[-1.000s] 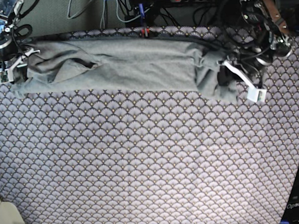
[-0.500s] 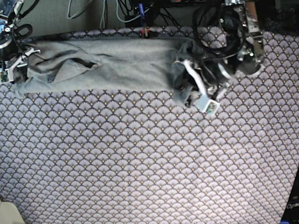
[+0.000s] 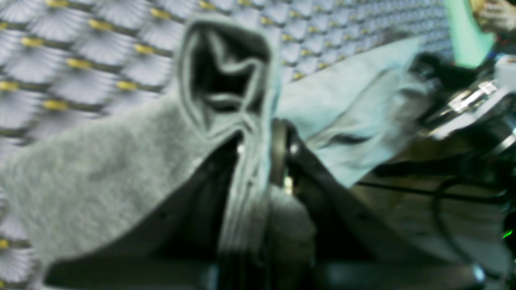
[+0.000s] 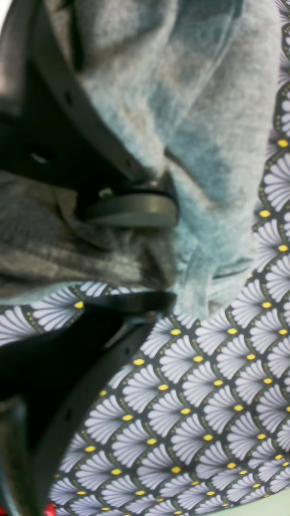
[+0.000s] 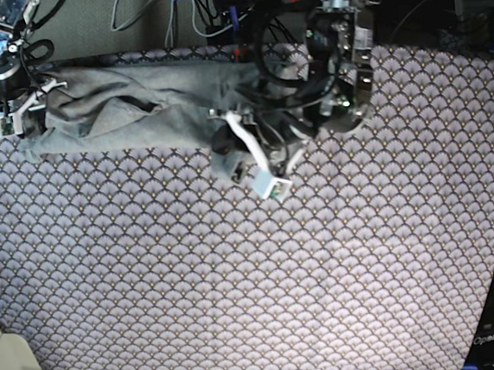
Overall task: Fold the T-shirt properly
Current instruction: 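Fold the grasped end over the shirt toward the right gripper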
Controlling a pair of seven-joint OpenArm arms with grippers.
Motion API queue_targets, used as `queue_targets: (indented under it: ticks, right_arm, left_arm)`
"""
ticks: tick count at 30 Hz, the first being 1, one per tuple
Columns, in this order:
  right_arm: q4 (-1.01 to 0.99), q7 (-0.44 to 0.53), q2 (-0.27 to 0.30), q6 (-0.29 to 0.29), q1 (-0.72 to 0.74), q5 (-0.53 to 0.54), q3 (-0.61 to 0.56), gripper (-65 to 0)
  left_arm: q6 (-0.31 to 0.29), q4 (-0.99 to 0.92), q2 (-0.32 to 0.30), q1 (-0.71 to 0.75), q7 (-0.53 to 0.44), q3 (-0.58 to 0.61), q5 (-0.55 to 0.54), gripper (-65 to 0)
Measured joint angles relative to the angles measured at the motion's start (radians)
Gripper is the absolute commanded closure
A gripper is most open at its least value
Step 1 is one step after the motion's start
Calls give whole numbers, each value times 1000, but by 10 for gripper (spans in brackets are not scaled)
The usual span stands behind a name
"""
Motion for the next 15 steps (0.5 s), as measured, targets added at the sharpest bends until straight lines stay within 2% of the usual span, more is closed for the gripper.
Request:
queue_targets:
  ticks: [2, 5, 8, 11, 15]
  right_arm:
    - [0, 0, 0, 0, 0, 0, 0, -269]
    - [0, 0, 0, 0, 0, 0, 0, -269]
    - [0, 0, 2, 0, 0, 0, 0, -269]
    - [0, 0, 2, 0, 0, 0, 0, -269]
    - [0, 0, 2, 0, 0, 0, 0, -269]
  left_arm:
    - [33, -6, 14, -8, -3, 31, -3, 0]
    - [120, -8, 21, -22, -10, 76, 1, 0]
    - [180, -8, 20, -21, -12, 124, 5, 0]
    - [262, -9, 19, -19, -55, 171, -3, 0]
    - [303, -40, 15, -22, -93, 203, -6, 0]
